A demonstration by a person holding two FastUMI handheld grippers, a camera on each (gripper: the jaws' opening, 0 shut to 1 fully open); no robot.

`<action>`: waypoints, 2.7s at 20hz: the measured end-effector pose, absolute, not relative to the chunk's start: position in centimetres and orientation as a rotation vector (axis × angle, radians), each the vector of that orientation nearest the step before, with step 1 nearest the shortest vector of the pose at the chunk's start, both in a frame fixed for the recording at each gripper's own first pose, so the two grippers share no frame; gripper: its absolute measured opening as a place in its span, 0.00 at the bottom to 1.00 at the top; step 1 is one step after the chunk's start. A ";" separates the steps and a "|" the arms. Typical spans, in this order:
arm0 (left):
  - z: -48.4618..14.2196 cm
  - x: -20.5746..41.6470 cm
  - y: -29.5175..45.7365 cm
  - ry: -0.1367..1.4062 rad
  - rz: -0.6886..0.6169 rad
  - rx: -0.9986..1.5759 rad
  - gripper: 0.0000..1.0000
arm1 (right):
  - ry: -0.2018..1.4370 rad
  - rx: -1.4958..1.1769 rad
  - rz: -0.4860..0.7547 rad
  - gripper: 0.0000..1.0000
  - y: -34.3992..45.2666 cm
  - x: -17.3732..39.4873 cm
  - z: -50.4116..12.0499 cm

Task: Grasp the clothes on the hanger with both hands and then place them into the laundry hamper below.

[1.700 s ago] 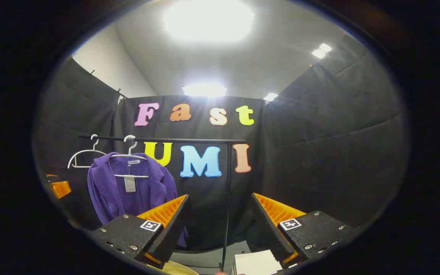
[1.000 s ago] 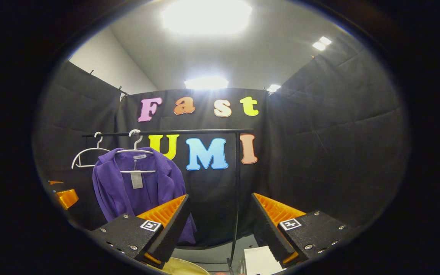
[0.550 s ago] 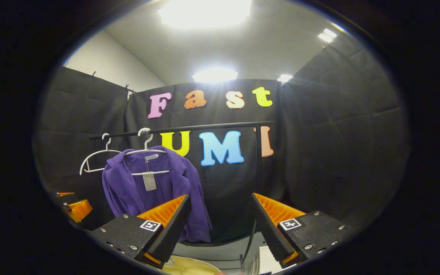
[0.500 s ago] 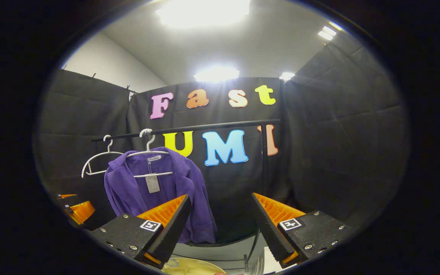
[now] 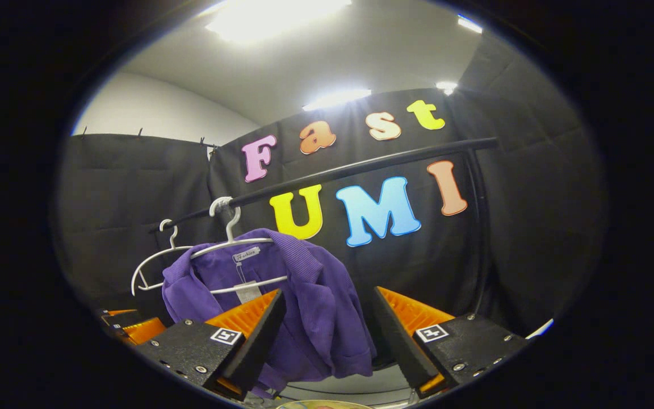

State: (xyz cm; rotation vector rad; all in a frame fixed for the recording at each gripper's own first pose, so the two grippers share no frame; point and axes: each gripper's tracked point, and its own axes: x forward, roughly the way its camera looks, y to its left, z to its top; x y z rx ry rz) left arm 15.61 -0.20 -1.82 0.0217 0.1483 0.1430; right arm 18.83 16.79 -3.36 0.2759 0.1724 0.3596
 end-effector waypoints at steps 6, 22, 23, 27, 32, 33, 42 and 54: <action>-5.6 22.5 0.3 0.235 0.238 0.006 0.99 | 0.270 0.289 0.466 0.95 22.7 25.2 -7.5; -8.1 30.0 4.2 0.234 0.547 -0.081 0.95 | 0.315 0.221 0.525 0.95 27.5 33.4 -12.4; -8.2 30.0 4.5 0.234 0.566 -0.068 0.99 | 0.310 0.220 0.537 0.95 27.9 33.4 -12.5; -8.1 29.7 5.2 0.229 0.591 -0.031 0.71 | 0.299 0.243 0.553 0.83 27.9 33.5 -12.6; -6.5 28.5 5.0 0.183 0.519 -0.011 0.18 | 0.315 0.299 0.605 0.27 28.3 33.9 -12.7; -6.7 28.6 4.8 0.178 0.487 -0.022 0.19 | 0.312 0.302 0.607 0.19 28.3 33.9 -12.5; -4.3 27.1 4.0 0.099 0.264 -0.143 0.01 | 0.269 0.240 0.553 0.00 26.6 33.4 -11.7; 3.9 24.1 9.1 -0.067 0.154 -0.130 0.07 | 0.163 0.150 0.331 0.00 22.1 33.0 -7.9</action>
